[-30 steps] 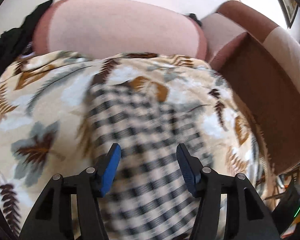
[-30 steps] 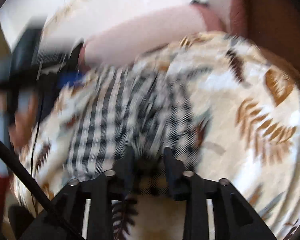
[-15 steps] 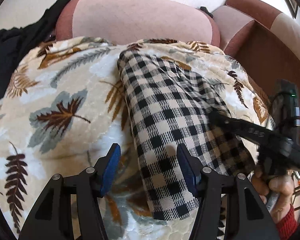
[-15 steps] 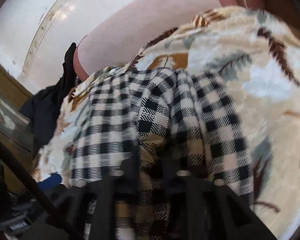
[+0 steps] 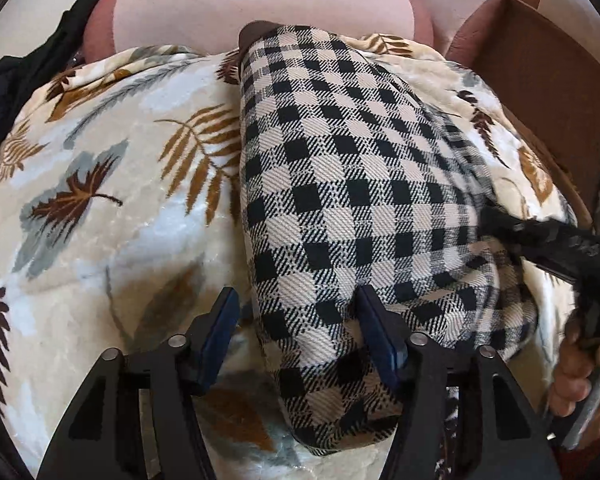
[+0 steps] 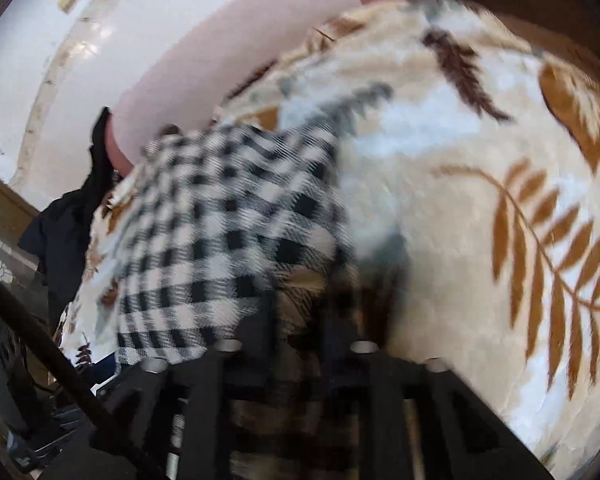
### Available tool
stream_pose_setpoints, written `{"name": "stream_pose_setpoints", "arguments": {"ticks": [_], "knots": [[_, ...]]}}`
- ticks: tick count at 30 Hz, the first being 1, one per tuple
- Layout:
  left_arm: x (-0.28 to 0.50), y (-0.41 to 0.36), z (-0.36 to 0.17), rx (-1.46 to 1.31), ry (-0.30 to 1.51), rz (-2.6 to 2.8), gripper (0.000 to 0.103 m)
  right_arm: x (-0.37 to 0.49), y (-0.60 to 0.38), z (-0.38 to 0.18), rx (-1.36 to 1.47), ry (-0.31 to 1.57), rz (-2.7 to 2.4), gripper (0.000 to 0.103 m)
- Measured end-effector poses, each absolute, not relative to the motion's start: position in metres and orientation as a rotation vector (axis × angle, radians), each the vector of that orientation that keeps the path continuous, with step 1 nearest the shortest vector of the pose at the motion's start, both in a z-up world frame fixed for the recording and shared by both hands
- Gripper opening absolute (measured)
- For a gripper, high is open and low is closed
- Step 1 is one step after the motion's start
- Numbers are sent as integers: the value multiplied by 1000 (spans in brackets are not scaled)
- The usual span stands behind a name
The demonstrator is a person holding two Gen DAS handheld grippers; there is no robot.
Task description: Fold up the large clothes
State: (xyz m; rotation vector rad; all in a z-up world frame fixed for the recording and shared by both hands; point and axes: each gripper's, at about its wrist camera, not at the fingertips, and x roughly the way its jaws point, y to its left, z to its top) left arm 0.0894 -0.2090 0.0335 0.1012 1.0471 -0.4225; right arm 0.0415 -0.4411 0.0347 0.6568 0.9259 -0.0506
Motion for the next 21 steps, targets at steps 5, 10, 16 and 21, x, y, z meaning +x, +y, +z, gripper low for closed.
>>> {"name": "stream_pose_setpoints", "arguments": {"ticks": [5,10,16,21], "knots": [[85,-208,49,127,1048,-421,61,19,-463,57,740,848,22,48],[73,-195,53,83,1047,-433,61,4,-424,62,610,908,157,48],[50,-190,40,75,1076,-431,62,-8,-394,45,474,1047,129,9],[48,-198,40,136,1103,-454,61,-11,-406,42,534,1108,81,8]]}}
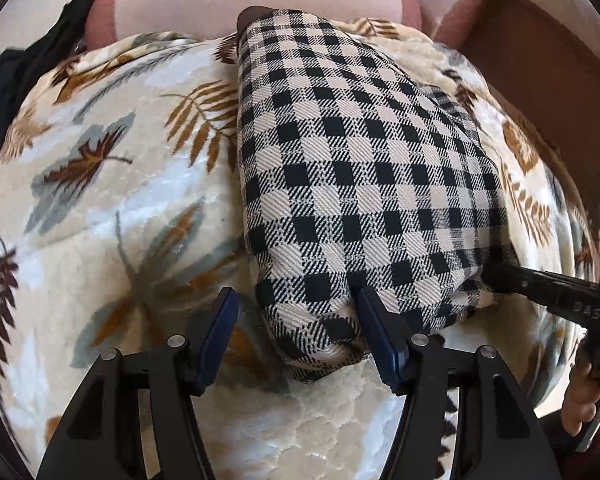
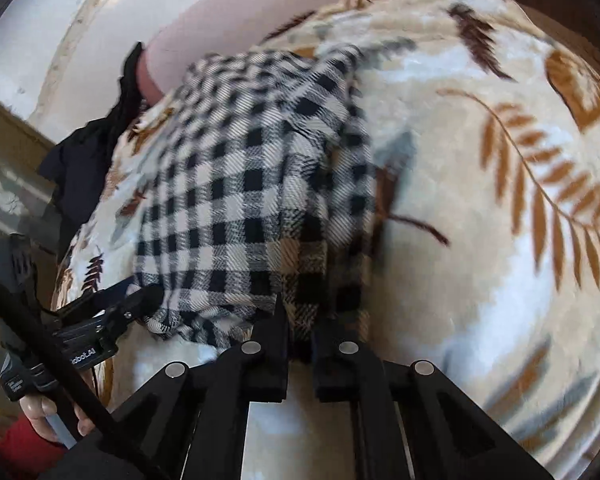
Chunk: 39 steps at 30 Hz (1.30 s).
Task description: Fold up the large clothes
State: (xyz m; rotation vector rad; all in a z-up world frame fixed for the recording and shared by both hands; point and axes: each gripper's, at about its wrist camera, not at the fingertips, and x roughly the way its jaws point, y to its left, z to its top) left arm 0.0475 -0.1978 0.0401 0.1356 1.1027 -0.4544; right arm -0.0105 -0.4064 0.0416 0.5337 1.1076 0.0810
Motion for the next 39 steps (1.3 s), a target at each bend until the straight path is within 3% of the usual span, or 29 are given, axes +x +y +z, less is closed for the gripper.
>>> {"name": "stream_pose_setpoints", "arguments": {"ticks": [3,6,7,9,10,16,19,22,24,26,29,34,39], "knots": [[53,-187,58,101,1111,-502,61,-7,-401,44,496,1127,86,9],[67,-168,73,1,1090,-534,64,-11,-416,66,554,1011,130,20],[76,-161,75,-35,1086,-532,69,-11,-424,74,572,955,131,28],[96,-153,74,-111,1084,-530,70,-5,-441,81,623,855,114,73],[105,-152,72,-147,1091,-539,70,3,-450,81,652,821,100,77],[156,-165,48,-320,1167,-674,73,69,-463,46,683,877,1,78],[163,-183,37,-322,1174,-772,91,90,-464,27,721,892,31,78],[162,-195,29,-272,1172,-741,92,107,-456,17,744,904,91,76],[161,-200,30,-222,1169,-697,78,118,-449,8,823,922,157,46],[161,-196,40,-205,1161,-679,50,125,-439,17,804,912,132,40],[163,-184,65,-211,1129,-679,36,129,-428,43,827,841,205,30],[168,-178,100,-127,1063,-627,36,137,-408,76,764,759,239,29],[160,-187,72,22,1091,-528,37,152,-396,48,623,918,19,34]]}}
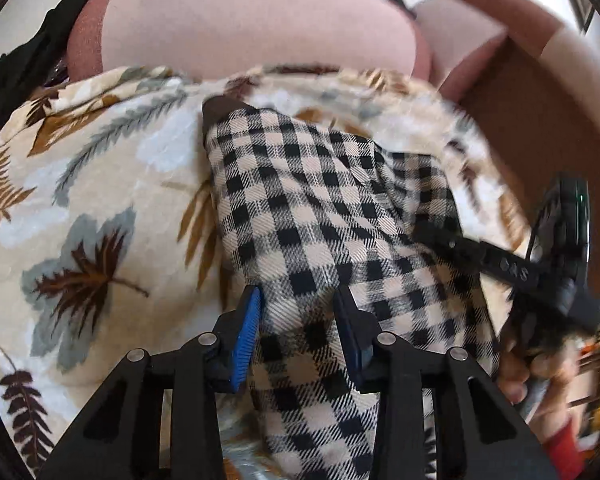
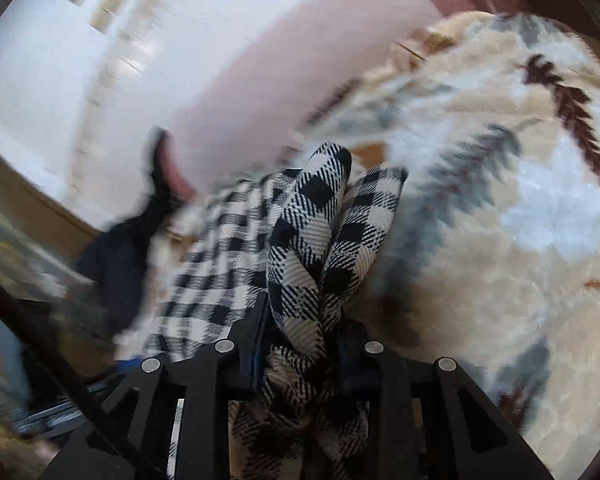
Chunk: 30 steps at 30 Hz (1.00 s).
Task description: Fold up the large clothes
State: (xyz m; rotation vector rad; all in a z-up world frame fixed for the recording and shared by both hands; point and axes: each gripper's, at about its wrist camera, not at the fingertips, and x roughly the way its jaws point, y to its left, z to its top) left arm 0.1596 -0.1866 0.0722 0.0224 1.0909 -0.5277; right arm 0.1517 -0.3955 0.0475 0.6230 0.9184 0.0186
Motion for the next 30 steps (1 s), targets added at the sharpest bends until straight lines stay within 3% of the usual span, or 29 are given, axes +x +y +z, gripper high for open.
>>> {"name": "stream_pose_setpoints", "arguments": {"ticks": [2,4,7,10,15,22,25,27,30], "knots": [[146,-184,59,25,1095,-526,49,148,-401,41,591,947,-35,38],[128,-175,53,15,1077,-525,54,143,-406,47,590,933,-58,42],[104,-159,43,-35,1071,-520,54,130,-412,68,544,872,-110,42],[79,-141,26,-130,1090,-541,48,113,-409,88,545,809,-98,42],[61,-129,6,-246,1140,-542,46,89,-373,110,552,763,134,32],[39,-132,19,-158,1125,-508,46,80,-327,65,495,1000,230,32],[26,-121,32,-94,1073,-474,46,72,-353,45,578,1073,150,24],[12,-107,45,-44,1002,-429,50,62,-371,40,639,1081,106,14],[-3,-83,60,-7,899,-333,59,42,-370,56,555,1026,-21,13]]}}
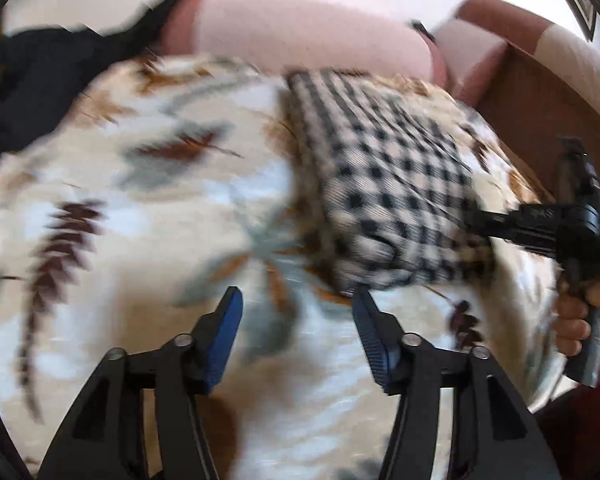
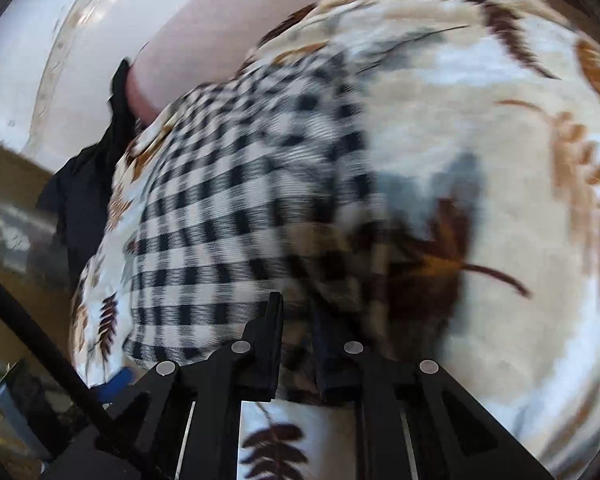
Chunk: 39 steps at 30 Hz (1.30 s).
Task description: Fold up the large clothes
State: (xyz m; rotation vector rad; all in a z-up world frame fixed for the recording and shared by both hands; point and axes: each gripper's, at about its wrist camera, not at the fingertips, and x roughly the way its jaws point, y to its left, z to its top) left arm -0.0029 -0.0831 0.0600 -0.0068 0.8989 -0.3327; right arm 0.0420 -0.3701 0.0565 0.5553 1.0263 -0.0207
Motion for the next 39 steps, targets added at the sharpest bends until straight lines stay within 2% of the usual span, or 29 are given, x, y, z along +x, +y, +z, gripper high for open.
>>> {"name": "stream_pose_setpoints", "arguments": {"ticks": [1,2,8,12,15,17,23,27,28,30,32,39], "knots": [[-7,-75,64,5,861,-296,61,35,-367,66,514,995,-41,14],[-11,-66,69,17,822,-252,64,30,-360,76,484,956,-39,19],[-12,-37,82,57,703,-59,80,32,-291,102,534,833,249,19],[-17,-29,84,79,646,-17,83,58,-254,78,664,881,401,19],[-18,-30,86,119,622,5,83,76,-232,41,733,1026,490,19],[-20,-29,87,130,614,4,83,76,-225,30,724,1059,469,16],[-23,-32,90,128,602,10,83,56,-223,32,624,1120,491,16],[-27,-43,88,144,615,-22,83,26,-221,54,443,1057,384,17],[-28,-45,87,145,619,-31,83,22,-226,57,428,1038,358,18],[-29,-49,85,150,635,-50,83,5,-241,71,410,985,274,35],[-31,-53,82,151,652,-65,83,-11,-259,81,425,936,189,44],[-32,-68,57,122,794,-130,83,-66,-300,87,467,850,-34,50]]}}
